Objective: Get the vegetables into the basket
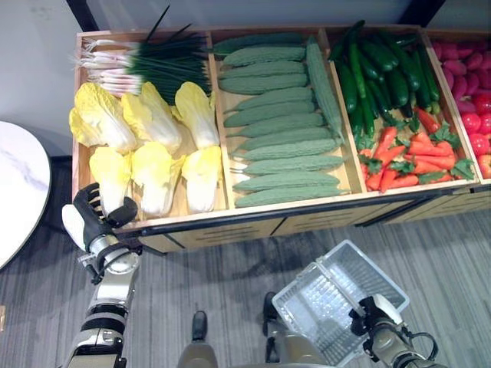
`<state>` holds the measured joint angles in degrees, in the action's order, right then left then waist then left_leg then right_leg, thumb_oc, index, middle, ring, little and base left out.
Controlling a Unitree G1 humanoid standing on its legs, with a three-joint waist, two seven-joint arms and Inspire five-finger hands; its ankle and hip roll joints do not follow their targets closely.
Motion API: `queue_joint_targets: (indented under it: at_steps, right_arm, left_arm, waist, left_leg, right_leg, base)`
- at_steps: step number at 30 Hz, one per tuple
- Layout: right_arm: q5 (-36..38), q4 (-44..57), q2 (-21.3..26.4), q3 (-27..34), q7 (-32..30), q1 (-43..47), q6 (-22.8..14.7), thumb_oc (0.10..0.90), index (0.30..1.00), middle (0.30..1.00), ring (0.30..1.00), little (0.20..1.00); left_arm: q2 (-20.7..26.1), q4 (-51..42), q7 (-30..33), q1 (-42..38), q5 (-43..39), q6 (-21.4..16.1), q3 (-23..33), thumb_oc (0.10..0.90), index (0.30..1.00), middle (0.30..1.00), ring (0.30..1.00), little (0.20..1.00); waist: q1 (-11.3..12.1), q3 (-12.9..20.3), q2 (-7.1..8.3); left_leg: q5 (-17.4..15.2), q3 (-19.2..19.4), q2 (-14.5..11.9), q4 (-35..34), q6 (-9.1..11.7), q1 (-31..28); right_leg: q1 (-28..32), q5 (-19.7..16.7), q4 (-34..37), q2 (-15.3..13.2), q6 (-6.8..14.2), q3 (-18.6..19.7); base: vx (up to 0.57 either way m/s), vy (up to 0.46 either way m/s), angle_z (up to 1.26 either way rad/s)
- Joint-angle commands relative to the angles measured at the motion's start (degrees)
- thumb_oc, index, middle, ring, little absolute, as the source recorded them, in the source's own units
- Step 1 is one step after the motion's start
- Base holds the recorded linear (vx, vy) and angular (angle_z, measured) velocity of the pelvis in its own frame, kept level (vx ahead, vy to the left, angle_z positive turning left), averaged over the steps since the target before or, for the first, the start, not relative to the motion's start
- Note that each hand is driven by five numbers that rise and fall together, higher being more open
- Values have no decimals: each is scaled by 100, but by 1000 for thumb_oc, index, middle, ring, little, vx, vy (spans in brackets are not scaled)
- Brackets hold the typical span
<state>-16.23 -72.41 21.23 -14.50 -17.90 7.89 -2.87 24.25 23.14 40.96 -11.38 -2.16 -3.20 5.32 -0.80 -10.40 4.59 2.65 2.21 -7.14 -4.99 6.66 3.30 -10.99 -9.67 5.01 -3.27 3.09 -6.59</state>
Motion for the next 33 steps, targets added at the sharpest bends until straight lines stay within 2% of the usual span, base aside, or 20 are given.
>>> queue_joint_targets:
  at_steps: [1,7,9,10,11,12,13,15,17,19,29,31,33]
  right_arm:
    - [-133,-171,219,-181,-224,-91,13,400,300,300,300,300]
    - [-53,-233,165,-220,-165,-173,-74,400,300,300,300,300]
    - [26,-196,154,-176,-141,-190,-104,400,300,300,300,300]
    - [26,-193,156,-176,-140,-199,-104,400,300,300,300,300]
    - [44,-220,171,-150,-128,-195,-101,400,300,300,300,300]
    - [83,-178,196,-109,-49,-189,-85,400,300,300,300,300]
    - [96,-153,211,-84,-13,-198,-92,400,300,300,300,300]
    - [94,-119,251,-32,114,-222,-91,400,300,300,300,300]
    - [76,-65,257,-15,164,-256,-95,400,300,300,300,300]
    - [37,-102,254,104,275,-339,-123,400,300,300,300,300]
    - [71,-142,233,279,318,-411,-151,400,300,300,300,300]
    - [171,-152,260,375,337,-396,-162,400,300,300,300,300]
    - [225,-72,256,427,355,-394,-169,400,300,300,300,300]
  left_arm:
    - [410,-681,599,-449,591,-672,297,400,300,300,300,300]
    - [426,-1744,487,-410,840,-962,222,400,300,300,300,300]
    - [376,-2287,-136,-121,335,-1396,-6,400,300,300,300,300]
    - [378,-2297,-161,-106,314,-1399,2,400,300,300,300,300]
    - [341,-2409,-570,29,-228,-1630,-92,400,300,300,300,300]
    - [400,-2723,-1340,276,-1087,-1906,-225,400,300,300,300,300]
    - [398,-2814,-1841,401,-1666,-1994,-322,400,300,300,300,300]
    - [414,-2895,-2645,670,-2616,-1981,-454,400,300,300,300,300]
    - [408,-2941,-2915,810,-2869,-1936,-502,400,300,300,300,300]
    - [368,-2989,-3716,1128,-3575,-1775,-719,400,300,300,300,300]
    - [489,-3023,-4203,1389,-3849,-1692,-795,400,300,300,300,300]
    - [557,-3039,-4359,1371,-3900,-1669,-878,400,300,300,300,300]
    - [612,-3033,-4403,1338,-3901,-1672,-916,400,300,300,300,300]
  waist:
    - [7,322,189]
    - [6,425,183]
    - [-1,454,159]
    - [3,459,157]
    - [8,470,133]
    - [7,481,93]
    - [5,481,81]
    - [6,498,47]
    - [2,514,39]
    - [-8,523,25]
    - [21,490,71]
    - [43,396,135]
    - [20,320,160]
  left_leg:
    - [-4,-130,1,-1,-45,289]
    - [-60,-80,14,-1,-47,191]
    - [-65,-57,29,-1,-58,155]
    - [-67,-54,29,-1,-58,151]
    - [-69,-53,34,-1,-65,136]
    - [-67,-50,51,-1,-74,114]
    - [-63,-47,58,-1,-76,105]
    - [-59,-27,63,-1,-82,79]
    - [-63,-17,62,-1,-85,65]
    - [-74,-5,81,-1,-105,41]
    - [-179,87,174,46,-209,-119]
    - [-423,109,307,556,-296,56]
    - [-508,156,384,738,-350,154]
  right_leg:
    - [219,252,-1,-586,680,138]
    - [289,274,-1,-602,689,166]
    - [308,270,-1,-618,690,169]
    - [310,271,-1,-617,690,171]
    - [318,268,-1,-624,691,175]
    - [325,261,-1,-631,690,194]
    - [330,257,-1,-631,693,199]
    - [336,253,-1,-639,700,213]
    - [336,254,-1,-639,699,224]
    - [345,256,-1,-643,706,248]
    - [415,234,-1,-718,753,329]
    - [438,166,-14,-832,791,380]
    - [382,92,-94,-901,824,435]
  base:
    - [8,-9,-4]
    - [0,0,0]
    - [0,0,0]
    - [0,0,0]
    - [0,0,0]
    - [0,0,0]
    - [1,26,-6]
    - [2,19,-11]
    - [8,7,-5]
    - [19,9,-11]
    - [14,27,-5]
    - [-19,99,-11]
    - [-42,116,-6]
